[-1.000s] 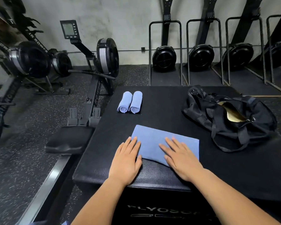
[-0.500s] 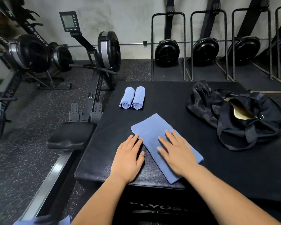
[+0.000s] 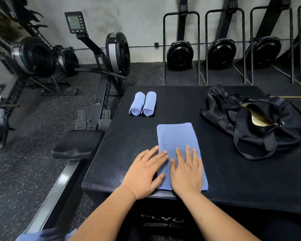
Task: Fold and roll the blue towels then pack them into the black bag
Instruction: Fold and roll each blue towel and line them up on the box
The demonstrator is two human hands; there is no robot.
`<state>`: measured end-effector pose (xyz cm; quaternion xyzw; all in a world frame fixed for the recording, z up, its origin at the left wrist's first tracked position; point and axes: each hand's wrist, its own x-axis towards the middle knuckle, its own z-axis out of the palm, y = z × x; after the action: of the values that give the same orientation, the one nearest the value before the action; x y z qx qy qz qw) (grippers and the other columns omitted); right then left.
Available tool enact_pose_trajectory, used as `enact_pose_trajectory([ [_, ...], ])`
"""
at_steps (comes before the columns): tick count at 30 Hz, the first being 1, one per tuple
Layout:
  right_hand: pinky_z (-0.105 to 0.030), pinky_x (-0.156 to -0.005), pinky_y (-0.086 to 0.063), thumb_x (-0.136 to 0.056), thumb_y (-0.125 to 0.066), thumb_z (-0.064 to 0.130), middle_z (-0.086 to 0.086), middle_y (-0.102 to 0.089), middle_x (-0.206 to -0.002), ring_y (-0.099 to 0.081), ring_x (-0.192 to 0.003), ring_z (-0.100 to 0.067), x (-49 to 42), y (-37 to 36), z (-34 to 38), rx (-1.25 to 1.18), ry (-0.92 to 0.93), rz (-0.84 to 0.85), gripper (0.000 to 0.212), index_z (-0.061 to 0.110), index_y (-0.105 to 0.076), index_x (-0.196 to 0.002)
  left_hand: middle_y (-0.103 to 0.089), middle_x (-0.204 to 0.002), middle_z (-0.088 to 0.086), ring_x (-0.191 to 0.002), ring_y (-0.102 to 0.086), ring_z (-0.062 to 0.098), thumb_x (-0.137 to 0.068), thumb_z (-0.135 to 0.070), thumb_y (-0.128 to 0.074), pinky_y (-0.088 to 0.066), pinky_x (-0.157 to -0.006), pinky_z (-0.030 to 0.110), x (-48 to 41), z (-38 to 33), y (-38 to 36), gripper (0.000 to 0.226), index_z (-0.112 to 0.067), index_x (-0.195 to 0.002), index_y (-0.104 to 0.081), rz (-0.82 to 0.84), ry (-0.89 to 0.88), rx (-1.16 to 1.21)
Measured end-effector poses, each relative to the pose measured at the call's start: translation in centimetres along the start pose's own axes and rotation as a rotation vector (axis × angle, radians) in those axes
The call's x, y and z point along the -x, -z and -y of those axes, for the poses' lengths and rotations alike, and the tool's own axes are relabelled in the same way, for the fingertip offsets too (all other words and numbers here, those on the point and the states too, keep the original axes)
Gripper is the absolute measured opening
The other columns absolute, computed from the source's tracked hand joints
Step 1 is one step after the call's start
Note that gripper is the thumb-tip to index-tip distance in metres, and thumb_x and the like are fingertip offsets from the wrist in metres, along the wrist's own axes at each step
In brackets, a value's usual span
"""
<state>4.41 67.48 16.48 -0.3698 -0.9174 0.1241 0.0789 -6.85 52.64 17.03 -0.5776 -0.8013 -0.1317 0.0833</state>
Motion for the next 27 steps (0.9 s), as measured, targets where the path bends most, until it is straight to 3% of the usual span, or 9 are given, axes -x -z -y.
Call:
enact_pose_trajectory([
  [5, -0.042, -0.131, 0.002, -0.11, -0.017, 0.049, 0.002, 0.004, -0.176, 0.014, -0.161, -0.02, -0.5, 0.8, -1.8, -0.038, 0.111, 0.12, 0.058, 0.035, -0.019, -0.166, -0.022, -0.172, -0.016, -0.162, -0.002, 0.014, -0.11, -0.057, -0.031, -0.013, -0.13, 0.043, 0.7, -0.5, -0.6, 0.059, -0.032, -0.163, -0.034, 0.131, -0.078, -0.071],
  [10, -0.042, -0.131, 0.002, -0.094, 0.015, 0.075, 0.007, 0.02, -0.173, 0.022, -0.159, -0.016, 1.2, 2.1, -5.9, 0.142, 0.363, 0.165, 0.081, 0.039, 0.005, -0.166, -0.022, -0.171, -0.021, -0.162, -0.002, 0.015, -0.113, -0.053, -0.031, -0.013, -0.128, 0.039, 2.3, -1.1, -0.5, 0.052, -0.035, -0.159, -0.042, 0.07, 0.0, -0.009],
  [14, -0.046, -0.131, 0.0, -0.1, -0.002, 0.076, 0.013, 0.026, -0.171, 0.029, -0.156, -0.011, 2.1, 3.2, -9.2, 0.191, 0.469, 0.177, 0.076, 0.039, 0.009, -0.165, -0.035, -0.166, -0.022, -0.161, -0.015, 0.016, -0.113, -0.045, -0.039, -0.024, -0.124, 0.037, 3.6, -1.9, -0.5, 0.044, -0.031, -0.152, -0.054, -0.023, -0.019, 0.026],
  [18, -0.041, -0.128, -0.003, -0.105, -0.013, 0.073, 0.012, 0.013, -0.174, 0.02, -0.159, -0.012, 3.9, 3.8, -12.1, 0.207, 0.557, 0.105, 0.076, 0.031, -0.003, -0.168, -0.051, -0.156, -0.02, -0.155, -0.032, 0.018, -0.11, -0.044, -0.05, -0.037, -0.118, 0.041, 4.5, -2.7, -0.3, 0.04, -0.025, -0.14, -0.065, -0.097, -0.062, 0.066],
  [22, -0.043, -0.127, -0.019, -0.107, -0.028, 0.067, 0.011, -0.015, -0.174, -0.004, -0.162, -0.014, 6.2, 3.5, -14.0, 0.17, 0.584, -0.033, 0.072, 0.027, -0.027, -0.166, -0.056, -0.15, -0.021, -0.149, -0.04, 0.016, -0.101, -0.056, -0.06, -0.039, -0.115, 0.042, 5.5, -3.3, 0.2, 0.049, -0.026, -0.139, -0.067, -0.091, -0.025, 0.108],
  [27, -0.041, -0.119, -0.035, -0.1, -0.054, 0.06, 0.014, -0.052, -0.155, -0.04, -0.15, -0.018, 7.1, 2.9, -14.1, -0.022, 0.561, -0.201, 0.055, 0.029, -0.062, -0.145, -0.064, -0.139, -0.022, -0.135, -0.051, 0.016, -0.092, -0.054, -0.071, -0.042, -0.108, 0.039, 6.1, -3.5, 0.1, 0.046, -0.027, -0.129, -0.073, -0.107, -0.031, 0.095],
])
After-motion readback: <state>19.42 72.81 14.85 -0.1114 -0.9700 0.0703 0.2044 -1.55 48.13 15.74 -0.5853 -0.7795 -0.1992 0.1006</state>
